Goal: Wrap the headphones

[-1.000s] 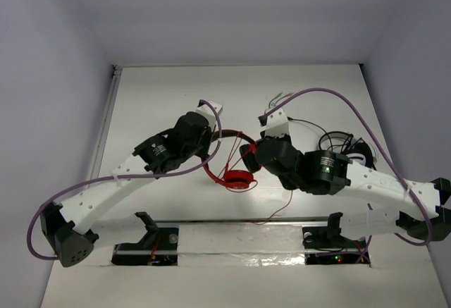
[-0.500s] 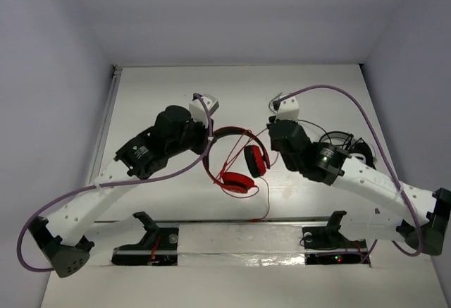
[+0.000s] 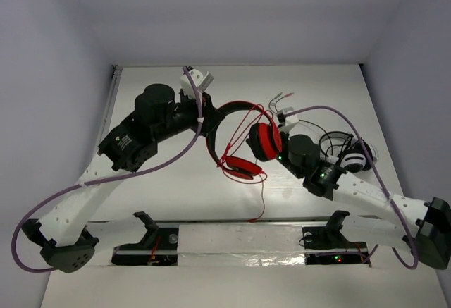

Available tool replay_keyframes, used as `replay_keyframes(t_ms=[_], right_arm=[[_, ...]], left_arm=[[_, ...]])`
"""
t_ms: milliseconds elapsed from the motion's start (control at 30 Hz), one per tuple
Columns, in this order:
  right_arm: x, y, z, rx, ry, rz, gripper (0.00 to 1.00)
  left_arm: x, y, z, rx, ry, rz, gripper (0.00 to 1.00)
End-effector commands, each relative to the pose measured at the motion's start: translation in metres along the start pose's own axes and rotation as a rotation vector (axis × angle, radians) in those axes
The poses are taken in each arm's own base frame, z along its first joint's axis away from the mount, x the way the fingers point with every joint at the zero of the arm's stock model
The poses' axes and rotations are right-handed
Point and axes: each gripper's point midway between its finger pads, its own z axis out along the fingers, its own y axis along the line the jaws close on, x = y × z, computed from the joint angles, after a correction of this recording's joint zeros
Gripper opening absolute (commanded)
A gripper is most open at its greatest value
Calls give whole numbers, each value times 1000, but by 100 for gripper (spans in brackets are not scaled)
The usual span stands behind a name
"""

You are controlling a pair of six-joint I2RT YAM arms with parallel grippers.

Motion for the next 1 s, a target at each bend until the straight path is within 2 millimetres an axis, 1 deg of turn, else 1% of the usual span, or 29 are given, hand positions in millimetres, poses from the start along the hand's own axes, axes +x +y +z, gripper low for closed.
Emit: replay_keyframes(t_ms=[0,33,100,133,167,200,233,267,300,333,400,433,467,533,567,600,633,667,700,733,767,800,833,867,900,933,967], right_arm=[[-7,34,9,-184,-85,99,42],[-8,39,12,-214,-110,114,42],[1,41,13,-242,-104,144,42],[7,40,13,-251,-109,156,43],[17,41,16,-266,-87,159,43],[20,43,17,-279,-90,172,43],[30,40,19,-275,-66,172,43],[43,39,24,-270,-33,172,43],[51,37,26,-267,-16,182,43],[53,38,27,-277,-20,193,44],[70,36,27,-280,20,215,44],[71,37,26,-293,15,226,45],[80,35,24,-298,34,229,46],[89,33,23,-296,56,242,47],[95,38,19,-330,84,245,47],[104,39,14,-335,111,256,47],[106,43,10,-346,118,259,47],[113,48,4,-350,135,258,40],[118,51,0,-348,151,256,30],[130,51,-5,-335,196,257,11],[133,52,-8,-318,206,262,4],[142,64,-17,-330,241,269,0],[153,67,-23,-315,285,262,0],[165,76,-35,-309,339,264,0],[161,89,-40,-339,335,274,0],[163,97,-45,-336,367,269,0],[162,104,-50,-337,387,269,0]], left_arm=[[-63,-19,-14,74,-169,-47,0],[-73,-21,-17,76,-190,-50,0],[-82,-10,-16,24,-208,-71,0],[-92,-9,-20,15,-233,-78,0],[-96,-6,-20,10,-244,-85,0],[-101,-5,-20,9,-254,-95,0],[-111,-3,-24,2,-277,-101,0],[-116,0,-25,-19,-292,-107,0],[-120,-1,-24,-16,-298,-106,0],[-128,0,-28,-19,-318,-110,0],[-134,1,-27,-29,-331,-118,0],[-139,3,-29,-34,-343,-120,0],[-141,4,-29,-39,-349,-131,0],[-143,5,-29,-44,-362,-142,0],[-144,6,-30,-53,-371,-151,0],[-145,7,-31,-55,-379,-153,0],[-143,7,-31,-55,-378,-155,0],[-141,8,-29,-60,-373,-156,0],[-141,7,-32,-56,-380,-163,0],[-134,9,-28,-59,-367,-165,0],[-132,9,-28,-58,-362,-167,0],[-131,8,-31,-51,-370,-172,0],[-121,10,-26,-53,-347,-177,0],[-120,9,-29,-51,-353,-179,0],[-116,10,-27,-51,-347,-180,0],[-106,13,-23,-59,-326,-187,0],[-104,16,-22,-74,-326,-192,0]])
